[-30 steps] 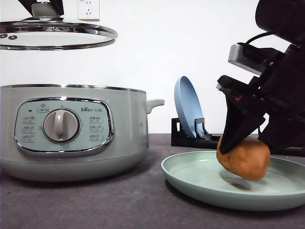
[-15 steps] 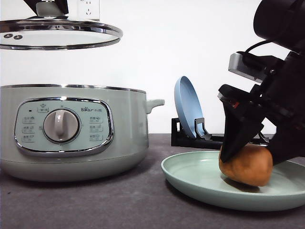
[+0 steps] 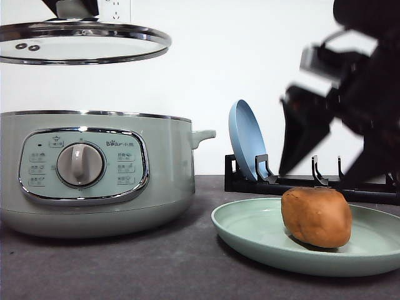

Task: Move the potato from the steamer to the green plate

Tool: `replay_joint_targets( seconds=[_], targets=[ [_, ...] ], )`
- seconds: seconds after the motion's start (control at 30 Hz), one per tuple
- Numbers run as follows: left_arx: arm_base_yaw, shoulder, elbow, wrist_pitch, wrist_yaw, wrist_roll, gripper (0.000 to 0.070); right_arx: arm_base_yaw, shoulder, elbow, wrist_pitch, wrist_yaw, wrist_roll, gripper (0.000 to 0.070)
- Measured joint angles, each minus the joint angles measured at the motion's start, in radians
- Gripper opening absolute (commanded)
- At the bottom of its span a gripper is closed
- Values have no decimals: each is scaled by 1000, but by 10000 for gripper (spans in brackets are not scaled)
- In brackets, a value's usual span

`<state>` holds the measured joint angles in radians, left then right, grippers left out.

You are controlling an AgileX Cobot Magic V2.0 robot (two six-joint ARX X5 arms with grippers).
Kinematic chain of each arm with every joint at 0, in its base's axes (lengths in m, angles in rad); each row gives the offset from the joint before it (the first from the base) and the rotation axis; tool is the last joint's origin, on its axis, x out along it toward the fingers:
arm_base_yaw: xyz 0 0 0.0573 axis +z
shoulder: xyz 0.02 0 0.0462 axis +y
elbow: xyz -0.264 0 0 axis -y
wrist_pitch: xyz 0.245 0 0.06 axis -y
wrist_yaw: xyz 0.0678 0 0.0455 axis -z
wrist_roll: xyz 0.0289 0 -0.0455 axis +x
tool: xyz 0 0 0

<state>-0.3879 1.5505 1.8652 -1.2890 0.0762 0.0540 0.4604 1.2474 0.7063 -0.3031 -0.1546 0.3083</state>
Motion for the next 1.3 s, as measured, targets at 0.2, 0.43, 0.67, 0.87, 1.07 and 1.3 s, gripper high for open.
replay_joint_targets(
  seconds=[0.2, 0.43, 0.67, 0.87, 1.07, 1.3],
  targets=[
    [-27, 15, 0, -1, 2, 0, 1, -35, -72, 150, -104, 2, -60, 562],
    [-25, 89, 0, 2, 0, 0, 1, -56, -149, 271, -144, 2, -108, 562],
    [-25, 151, 0, 7, 0, 0, 1, -63, -186, 292, -156, 5, -125, 562],
    [-25, 210, 0, 16, 0, 0, 0, -63, -186, 292, -174, 6, -129, 561],
    [-25, 221, 0, 34, 0, 0, 1, -63, -186, 292, -176, 6, -129, 561],
    [-28, 240, 0, 35, 0, 0, 1, -63, -186, 292, -176, 24, -129, 561]
  ],
)
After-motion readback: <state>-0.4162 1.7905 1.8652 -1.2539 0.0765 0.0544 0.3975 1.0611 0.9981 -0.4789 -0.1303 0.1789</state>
